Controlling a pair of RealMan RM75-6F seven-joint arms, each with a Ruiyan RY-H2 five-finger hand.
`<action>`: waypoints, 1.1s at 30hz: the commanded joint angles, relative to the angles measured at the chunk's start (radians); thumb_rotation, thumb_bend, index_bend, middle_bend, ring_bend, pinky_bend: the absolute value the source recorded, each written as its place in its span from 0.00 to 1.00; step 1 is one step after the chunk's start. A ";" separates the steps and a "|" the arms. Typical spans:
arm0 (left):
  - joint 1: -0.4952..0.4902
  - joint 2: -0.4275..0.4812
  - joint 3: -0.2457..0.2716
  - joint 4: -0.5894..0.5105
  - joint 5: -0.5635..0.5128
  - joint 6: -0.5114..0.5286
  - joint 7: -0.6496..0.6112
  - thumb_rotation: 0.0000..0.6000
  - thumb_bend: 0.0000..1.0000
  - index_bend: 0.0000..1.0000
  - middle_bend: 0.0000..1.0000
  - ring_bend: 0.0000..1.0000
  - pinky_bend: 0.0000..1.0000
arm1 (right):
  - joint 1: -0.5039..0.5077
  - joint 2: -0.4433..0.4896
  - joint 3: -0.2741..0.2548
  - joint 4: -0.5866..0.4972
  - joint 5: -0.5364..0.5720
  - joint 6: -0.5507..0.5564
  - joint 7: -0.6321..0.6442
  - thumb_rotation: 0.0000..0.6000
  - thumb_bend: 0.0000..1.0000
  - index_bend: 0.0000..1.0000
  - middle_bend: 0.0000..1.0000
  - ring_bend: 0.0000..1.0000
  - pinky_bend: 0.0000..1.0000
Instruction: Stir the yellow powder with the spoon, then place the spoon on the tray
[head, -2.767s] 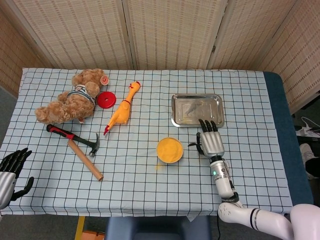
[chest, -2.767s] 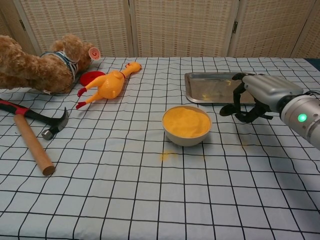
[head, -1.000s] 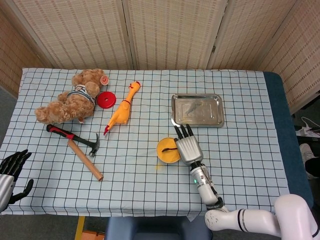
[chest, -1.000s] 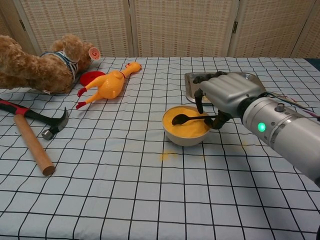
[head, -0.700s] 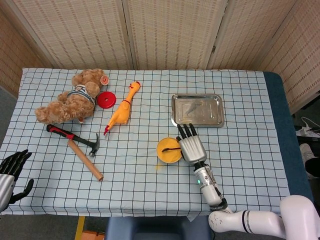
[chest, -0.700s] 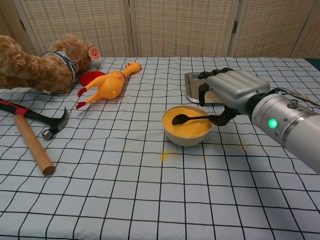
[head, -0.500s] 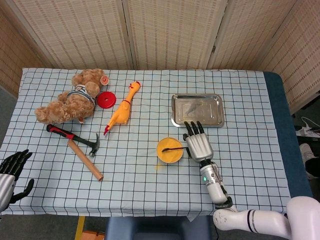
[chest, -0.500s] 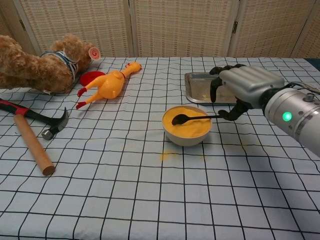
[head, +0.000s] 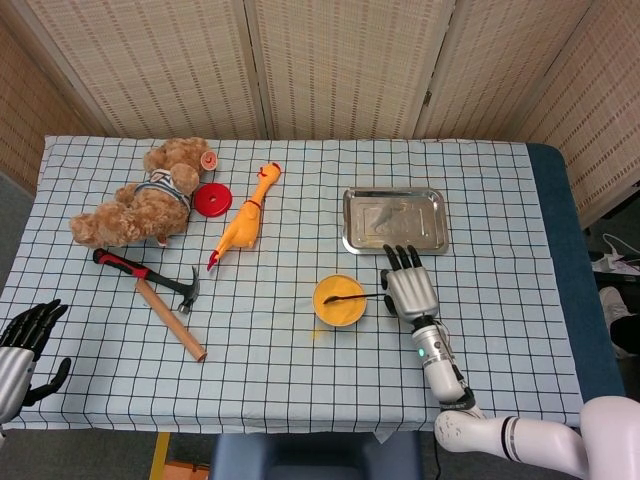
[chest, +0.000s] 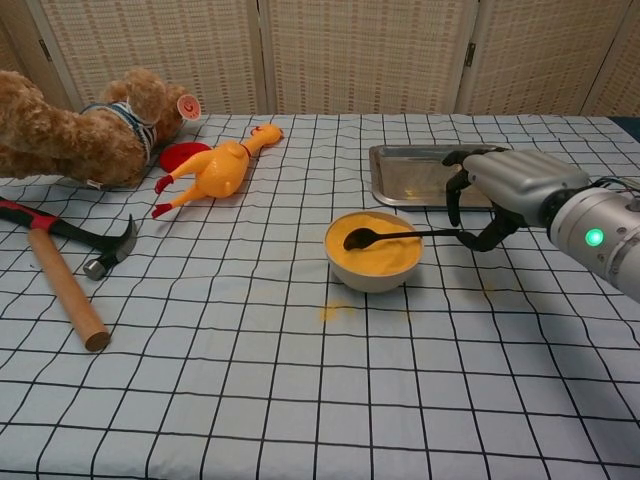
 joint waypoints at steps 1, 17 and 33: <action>0.001 0.000 0.000 0.000 0.000 0.002 -0.001 1.00 0.46 0.00 0.00 0.00 0.09 | 0.001 -0.004 -0.001 0.004 0.000 -0.003 0.003 1.00 0.32 0.52 0.04 0.00 0.00; 0.000 0.003 0.002 0.003 0.002 0.002 -0.012 1.00 0.46 0.00 0.00 0.00 0.09 | 0.005 -0.016 -0.001 0.014 -0.003 -0.011 0.009 1.00 0.32 0.55 0.04 0.00 0.00; 0.002 0.004 0.003 0.006 0.005 0.007 -0.019 1.00 0.46 0.00 0.00 0.00 0.09 | 0.011 -0.038 0.000 0.032 -0.019 0.006 -0.004 1.00 0.35 0.62 0.04 0.00 0.00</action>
